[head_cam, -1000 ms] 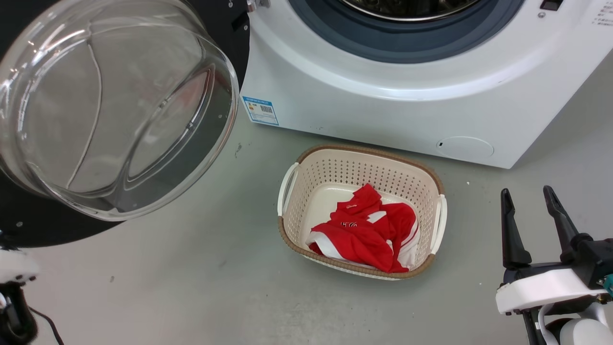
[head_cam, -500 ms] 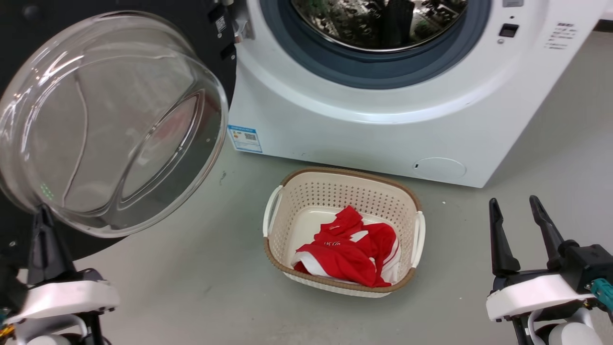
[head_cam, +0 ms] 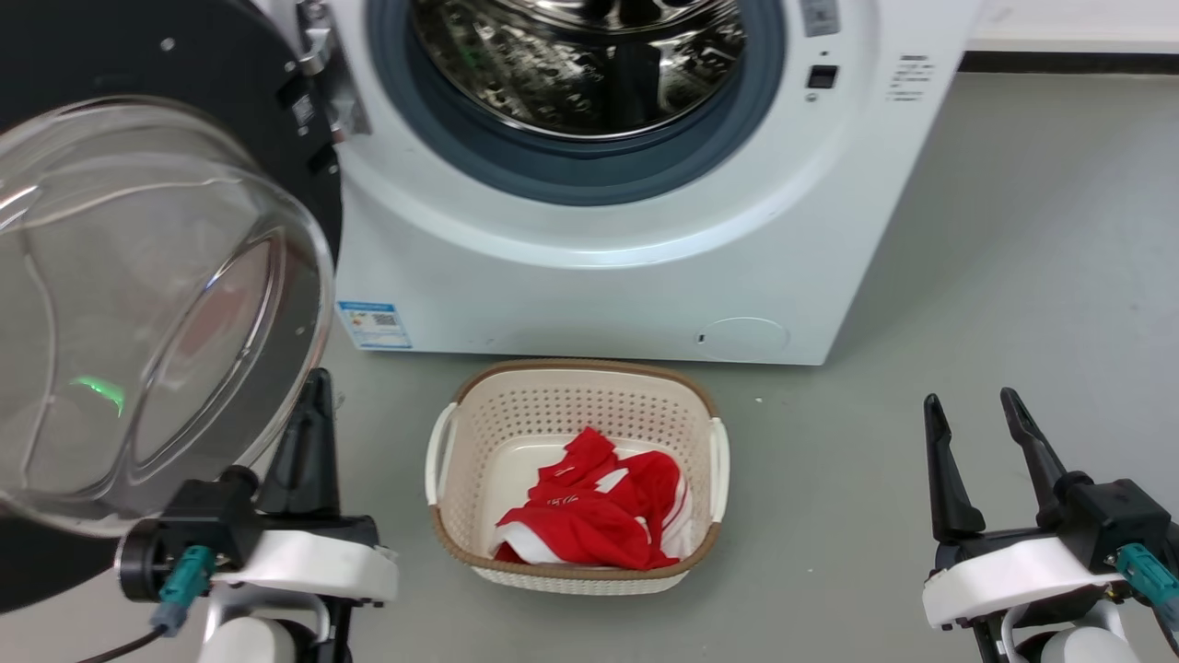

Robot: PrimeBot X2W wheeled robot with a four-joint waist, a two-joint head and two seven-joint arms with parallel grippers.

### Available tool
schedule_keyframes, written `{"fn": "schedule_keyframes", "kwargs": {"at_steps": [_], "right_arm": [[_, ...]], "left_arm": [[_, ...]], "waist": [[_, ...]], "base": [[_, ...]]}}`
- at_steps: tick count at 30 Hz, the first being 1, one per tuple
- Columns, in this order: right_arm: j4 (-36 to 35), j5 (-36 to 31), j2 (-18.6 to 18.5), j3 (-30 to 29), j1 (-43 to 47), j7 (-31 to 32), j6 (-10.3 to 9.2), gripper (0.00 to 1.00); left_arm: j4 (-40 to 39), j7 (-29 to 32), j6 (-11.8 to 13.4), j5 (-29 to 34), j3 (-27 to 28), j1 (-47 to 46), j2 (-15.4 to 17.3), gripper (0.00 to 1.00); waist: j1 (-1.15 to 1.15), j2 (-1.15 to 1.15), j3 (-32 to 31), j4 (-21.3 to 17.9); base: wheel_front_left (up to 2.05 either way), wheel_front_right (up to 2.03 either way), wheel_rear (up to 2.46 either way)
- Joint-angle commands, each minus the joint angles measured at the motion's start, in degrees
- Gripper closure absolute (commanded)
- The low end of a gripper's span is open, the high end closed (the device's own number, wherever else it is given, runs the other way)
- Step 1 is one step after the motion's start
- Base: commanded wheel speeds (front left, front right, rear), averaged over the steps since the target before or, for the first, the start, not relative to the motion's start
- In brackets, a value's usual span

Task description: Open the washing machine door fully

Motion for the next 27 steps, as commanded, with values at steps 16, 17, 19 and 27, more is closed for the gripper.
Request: {"fn": "schedule_keyframes", "kwargs": {"at_steps": [16, 17, 19, 27], "right_arm": [[-0.15, 0.23, 0.09, 1.24, 0.93, -0.55, -0.04, 0.00], [-0.22, 0.29, 0.09, 1.23, 0.91, -0.55, -0.04, 0.00], [-0.35, 0.45, 0.09, 1.41, 0.58, -0.55, -0.04, 0.00], [-0.20, 0.79, 0.09, 1.62, -0.17, -0.68, -0.04, 0.00]], "left_arm": [[4.68, -1.09, 0.04, 1.46, -4.41, -1.00, -1.30, 0.00], [4.77, -1.20, 0.35, 1.65, -4.42, -1.03, -1.23, 0.00], [4.74, -1.28, 1.13, 2.38, -4.29, -1.04, -1.08, 0.00], [4.39, -1.54, 1.37, 2.17, -4.07, -0.96, -1.15, 0.00]], "waist": [[0.00, 0.00, -1.99, -5.93], [0.00, 0.00, -1.93, -5.89], [0.00, 0.00, -1.65, -5.66], [0.00, 0.00, -1.11, -5.36]], "base": [[0.00, 0.00, 0.00], [0.00, 0.00, 0.00], [0.00, 0.00, 0.00], [0.00, 0.00, 0.00]]}}
